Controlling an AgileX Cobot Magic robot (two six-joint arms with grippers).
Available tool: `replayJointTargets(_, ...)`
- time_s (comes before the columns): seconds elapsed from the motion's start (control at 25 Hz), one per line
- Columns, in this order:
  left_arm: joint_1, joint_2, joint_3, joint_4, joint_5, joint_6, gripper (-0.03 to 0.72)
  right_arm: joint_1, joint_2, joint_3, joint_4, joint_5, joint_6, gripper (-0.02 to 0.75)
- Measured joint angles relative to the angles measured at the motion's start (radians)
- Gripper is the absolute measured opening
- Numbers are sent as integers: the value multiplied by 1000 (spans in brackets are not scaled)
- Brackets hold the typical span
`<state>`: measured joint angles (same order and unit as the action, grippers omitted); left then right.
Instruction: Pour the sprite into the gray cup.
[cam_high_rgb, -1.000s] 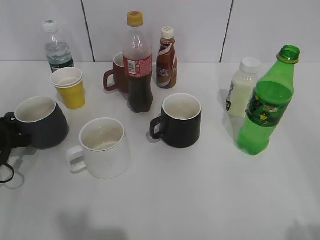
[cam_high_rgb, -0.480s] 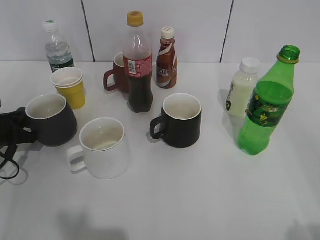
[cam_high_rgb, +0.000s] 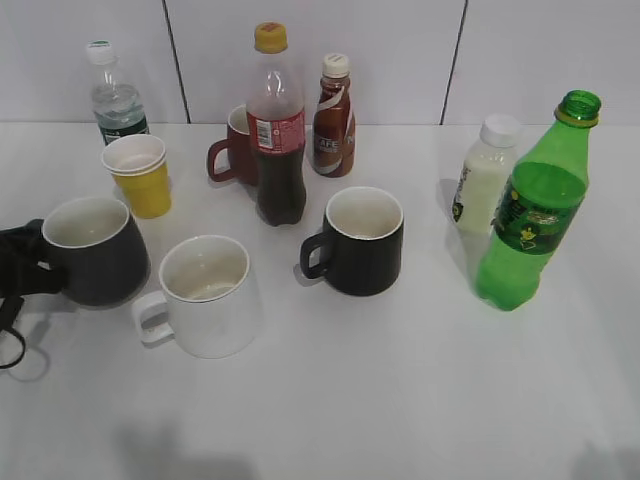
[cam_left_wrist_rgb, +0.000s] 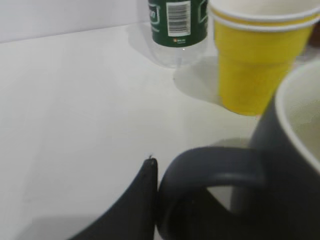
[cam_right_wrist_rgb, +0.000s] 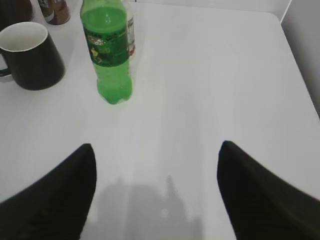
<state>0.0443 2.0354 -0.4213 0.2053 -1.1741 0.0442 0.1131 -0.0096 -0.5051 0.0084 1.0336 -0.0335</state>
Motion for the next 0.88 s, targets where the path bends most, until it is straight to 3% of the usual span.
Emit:
replayJointTargets(0.16,0,-118,54,5,12,-2,62,0,15,-7,32,-14,-8,536)
replayJointTargets(0.24,0,-184,74,5,33,-10,62,0,67,-20,38,-106,-31,516)
replayJointTargets(0.48,0,-371,111,19,134,-83,62,0,359,-5,140,-793,-90,503)
replayJointTargets(0.6,-2,-466,112,62,190,-93,62,0,541,11,154,-1028,-92,502)
replayJointTargets(0.88,-2,-629,114,103,310,-101,62,0,847,50,128,-1127,-93,502)
